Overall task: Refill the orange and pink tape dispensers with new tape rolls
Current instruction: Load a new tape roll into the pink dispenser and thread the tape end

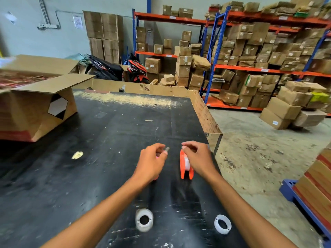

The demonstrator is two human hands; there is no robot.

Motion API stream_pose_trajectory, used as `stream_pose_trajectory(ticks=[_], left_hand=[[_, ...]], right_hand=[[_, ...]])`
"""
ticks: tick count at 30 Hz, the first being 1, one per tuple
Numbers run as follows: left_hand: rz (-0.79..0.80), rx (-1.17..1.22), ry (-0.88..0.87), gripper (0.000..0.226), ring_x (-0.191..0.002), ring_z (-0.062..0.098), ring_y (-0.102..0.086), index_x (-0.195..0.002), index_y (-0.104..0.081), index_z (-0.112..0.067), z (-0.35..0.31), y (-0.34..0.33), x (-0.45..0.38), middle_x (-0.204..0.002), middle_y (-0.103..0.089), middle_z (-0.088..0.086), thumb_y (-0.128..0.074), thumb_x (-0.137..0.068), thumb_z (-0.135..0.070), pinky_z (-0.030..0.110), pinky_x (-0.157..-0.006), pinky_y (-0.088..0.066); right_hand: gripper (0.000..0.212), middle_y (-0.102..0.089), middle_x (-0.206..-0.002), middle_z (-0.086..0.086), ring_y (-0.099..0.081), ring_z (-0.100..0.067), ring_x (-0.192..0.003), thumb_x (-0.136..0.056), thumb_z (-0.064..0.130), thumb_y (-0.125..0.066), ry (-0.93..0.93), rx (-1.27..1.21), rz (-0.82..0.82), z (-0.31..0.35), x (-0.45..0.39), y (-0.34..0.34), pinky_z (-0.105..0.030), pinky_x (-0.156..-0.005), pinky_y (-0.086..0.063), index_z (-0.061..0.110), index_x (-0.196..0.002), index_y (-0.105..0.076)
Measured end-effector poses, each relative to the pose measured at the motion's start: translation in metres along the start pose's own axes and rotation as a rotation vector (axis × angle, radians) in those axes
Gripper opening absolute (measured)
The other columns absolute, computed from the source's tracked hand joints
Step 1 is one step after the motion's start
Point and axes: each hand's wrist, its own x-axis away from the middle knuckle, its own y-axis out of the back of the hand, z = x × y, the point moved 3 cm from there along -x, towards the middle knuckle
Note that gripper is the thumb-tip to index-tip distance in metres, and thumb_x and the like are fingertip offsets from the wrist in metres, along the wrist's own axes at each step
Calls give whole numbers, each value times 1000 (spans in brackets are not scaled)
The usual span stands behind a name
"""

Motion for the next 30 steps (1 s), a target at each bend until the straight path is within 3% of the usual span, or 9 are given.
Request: stream_pose_trajectory(ticks=[3, 7, 10, 12, 14, 16, 18, 23, 30], left_hand=[[-13, -31, 71, 33, -93, 19, -64, -115, -65, -7, 24, 25, 0, -101, -70, 5, -59, -82, -7, 19, -82, -44], [96, -26, 151, 31, -84, 14, -59, -113, -68, -10, 51, 35, 5, -82, -66, -9, -63, -82, -10, 23, -78, -43], [241, 22, 95, 26, -91, 12, -66, -109, -71, -19, 60, 34, 10, -98, -77, 1, -62, -85, -16, 31, -89, -50], [277, 45, 13, 27, -93, 7, -68, -111, -70, -20, 62, 35, 11, -102, -76, 0, -66, -84, -17, 26, -90, -51], [295, 63, -47, 27, -90, -5, -66, -110, -71, -21, 65, 36, 11, -101, -75, -6, -69, -83, -19, 14, -84, -51], [322, 88, -76, 28, -85, -18, -60, -110, -71, -21, 68, 38, 8, -100, -73, -13, -70, -82, -22, 4, -79, -47], [326, 79, -97, 30, -84, -21, -58, -112, -70, -22, 69, 37, 7, -101, -73, -13, -71, -82, -23, 4, -78, -46], [321, -85, -141, 48, -104, 13, -67, -123, -63, -21, 73, 29, 4, -110, -74, 3, -74, -77, -27, 36, -94, -50], [353, -88, -172, 52, -106, 7, -66, -121, -64, -22, 77, 35, -3, -111, -74, 1, -79, -72, -29, 33, -95, -50]], right_hand=[[15, -67, -76, 3, -58, -5, -67, -82, 15, -64, 4, 68, 105, 10, 6, -35, -20, -66, -45, 10, -93, -73], [22, -61, -71, 0, -55, -14, -64, -81, 10, -63, -147, 118, 270, 3, 12, -74, -32, -72, -47, 3, -101, -69], [32, -60, -64, 2, -50, -9, -56, -78, 12, -63, -155, 169, 325, 2, 19, -88, -29, -68, -45, 9, -109, -67], [39, -68, -74, -1, -53, -6, -61, -79, 15, -60, -77, 242, 336, 5, 22, -89, -20, -63, -41, 18, -118, -64], [38, -64, -61, 11, -51, 1, -52, -80, 15, -56, -15, 286, 374, 11, 22, -86, -10, -53, -38, 24, -116, -66], [37, -55, -55, 14, -51, -1, -51, -80, 13, -54, -19, 328, 436, 18, 18, -84, -13, -54, -41, 25, -113, -67], [37, -57, -71, 4, -52, -12, -70, -82, 15, -54, -46, 400, 519, 24, 9, -84, -23, -67, -42, 23, -116, -66], [35, -58, -98, -9, -58, -27, -88, -77, 27, -62, -145, 645, 628, 36, -8, -89, -29, -70, -42, 17, -110, -66], [32, -61, -68, -9, -60, -25, -60, -77, 15, -69, -211, 781, 646, 43, -14, -98, -27, -64, -48, 7, -107, -64]])
